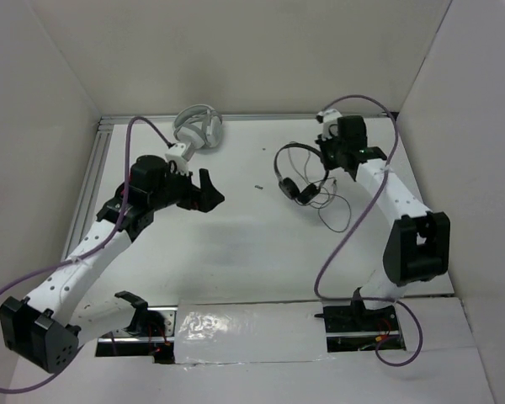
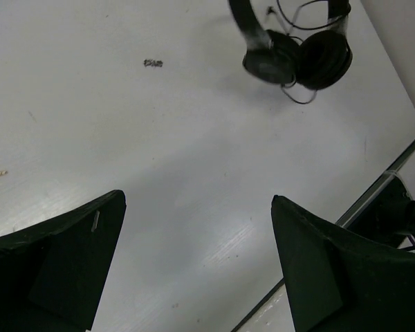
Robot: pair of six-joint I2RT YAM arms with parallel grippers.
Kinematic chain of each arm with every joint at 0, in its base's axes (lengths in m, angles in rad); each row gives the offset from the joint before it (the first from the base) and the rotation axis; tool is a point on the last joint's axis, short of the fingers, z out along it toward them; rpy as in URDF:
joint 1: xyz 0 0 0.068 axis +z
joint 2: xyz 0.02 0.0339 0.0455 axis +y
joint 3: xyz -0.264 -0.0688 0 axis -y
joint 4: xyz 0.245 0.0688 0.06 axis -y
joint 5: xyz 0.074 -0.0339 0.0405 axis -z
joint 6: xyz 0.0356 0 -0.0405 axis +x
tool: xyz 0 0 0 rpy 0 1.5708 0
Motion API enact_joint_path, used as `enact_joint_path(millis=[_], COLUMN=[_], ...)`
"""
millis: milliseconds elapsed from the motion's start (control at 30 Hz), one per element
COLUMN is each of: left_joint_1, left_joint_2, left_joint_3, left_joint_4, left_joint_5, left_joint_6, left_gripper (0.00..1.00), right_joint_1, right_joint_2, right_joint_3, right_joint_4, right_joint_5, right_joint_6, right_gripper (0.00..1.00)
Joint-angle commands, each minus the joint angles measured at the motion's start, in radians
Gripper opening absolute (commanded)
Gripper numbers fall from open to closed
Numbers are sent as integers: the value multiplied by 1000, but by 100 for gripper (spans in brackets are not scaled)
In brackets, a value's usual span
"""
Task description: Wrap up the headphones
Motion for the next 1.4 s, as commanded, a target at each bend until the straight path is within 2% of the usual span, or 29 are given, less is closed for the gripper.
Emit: enact_joint_path(millis=[0, 133, 300, 500, 567, 600, 633, 667, 700, 733, 767, 867, 933, 1033, 1100, 1133, 1233, 1367], left_joint_1=[-7, -45, -84, -93, -96, -96, -94, -94, -93, -93, -93, -91, -93, -93, -91, -91, -93, -91], left_joint_2=[66, 176, 253, 333, 337, 337, 333, 333, 333, 330, 328, 290, 269, 238, 230, 230, 245, 258], left_joint_3=[101, 209, 275, 319, 324, 328, 332, 336, 348, 348, 350, 324, 316, 316, 324, 330, 371, 439], left_joint_4=[71, 67, 52, 28, 39, 44, 50, 51, 48, 47, 50, 77, 85, 78, 71, 76, 67, 32], left_joint_5=[131, 179, 90, 53, 32, 25, 21, 19, 16, 13, 13, 25, 33, 27, 25, 31, 33, 71], left_joint_6=[104, 143, 196, 193, 184, 186, 189, 190, 190, 186, 183, 172, 170, 184, 195, 205, 253, 316], left_gripper=[99, 99, 99, 87, 90, 92, 93, 94, 94, 94, 94, 94, 98, 99, 99, 99, 99, 99], right_joint_1=[124, 236, 359, 399, 434, 492, 526, 566, 624, 637, 637, 579, 553, 576, 611, 629, 678, 683], right_joint_2=[-128, -165, -180, -191, -190, -188, -190, -190, -185, -186, -190, -248, -275, -288, -321, -362, -418, -414], right_joint_3=[-16, -8, -54, -37, -58, -78, -107, -185, -222, -247, -249, -152, -148, -114, -152, -173, -211, -191], right_joint_4=[40, 34, 62, 59, 77, 98, 199, 289, 521, 609, 664, 574, 602, 551, 479, 427, 345, 295], right_joint_5=[42, 82, 94, -36, 91, 199, 477, 645, 801, 967, 995, 949, 934, 941, 772, 604, 437, 435], right_joint_6=[-145, -92, -84, -33, -48, -59, -99, -139, -254, -301, -317, -117, -107, -127, -202, -278, -334, -331], right_gripper=[0, 0, 0, 0, 0, 0, 0, 0, 0, 0, 0, 0, 0, 0, 0, 0, 0, 0])
